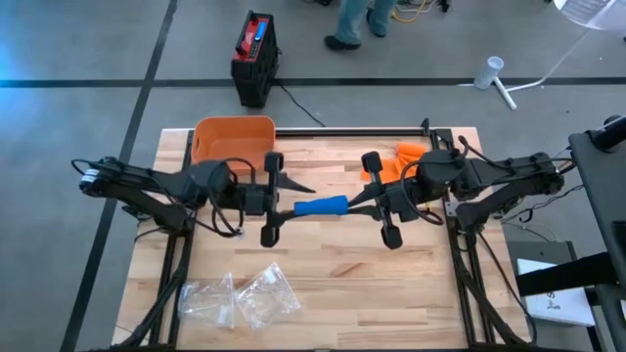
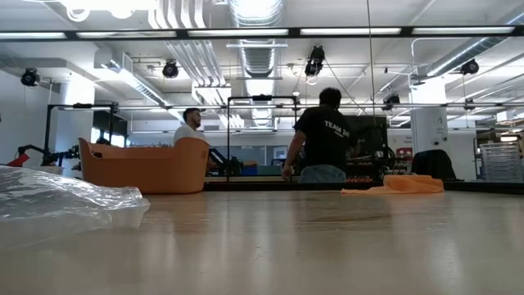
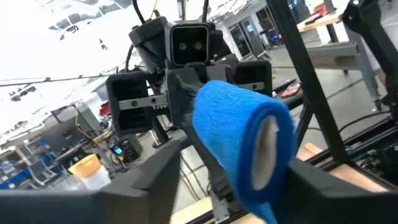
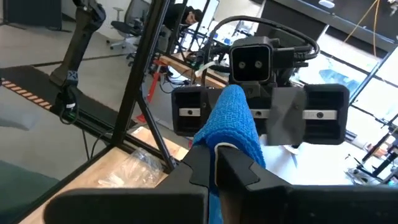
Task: Roll bandage
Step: Roll the blue bandage
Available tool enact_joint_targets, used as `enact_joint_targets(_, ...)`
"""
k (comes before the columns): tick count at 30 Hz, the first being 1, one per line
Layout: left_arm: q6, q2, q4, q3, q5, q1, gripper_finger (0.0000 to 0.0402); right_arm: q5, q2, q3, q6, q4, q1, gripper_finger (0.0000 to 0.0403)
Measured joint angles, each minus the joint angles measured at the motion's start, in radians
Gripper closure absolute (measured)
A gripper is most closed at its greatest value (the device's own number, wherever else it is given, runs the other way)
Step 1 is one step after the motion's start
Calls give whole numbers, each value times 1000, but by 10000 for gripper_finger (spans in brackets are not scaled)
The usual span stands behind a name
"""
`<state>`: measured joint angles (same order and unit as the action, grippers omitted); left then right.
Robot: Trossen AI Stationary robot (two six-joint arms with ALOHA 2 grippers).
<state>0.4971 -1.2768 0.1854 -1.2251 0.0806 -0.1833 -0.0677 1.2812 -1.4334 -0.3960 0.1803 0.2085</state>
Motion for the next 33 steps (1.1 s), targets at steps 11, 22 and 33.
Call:
enact_joint_targets(11, -86, -15, 6, 4, -22, 1, 375, 78, -5, 0, 18, 25, 2, 377)
enact_joint_targets(22, -126, 37, 18, 46, -124, -12, 390, 96, -109, 37, 72, 221, 39, 254)
enact_joint_targets(33, -135, 85, 391, 342, -153, -12, 390, 196, -97, 364, 10, -379, 106, 238)
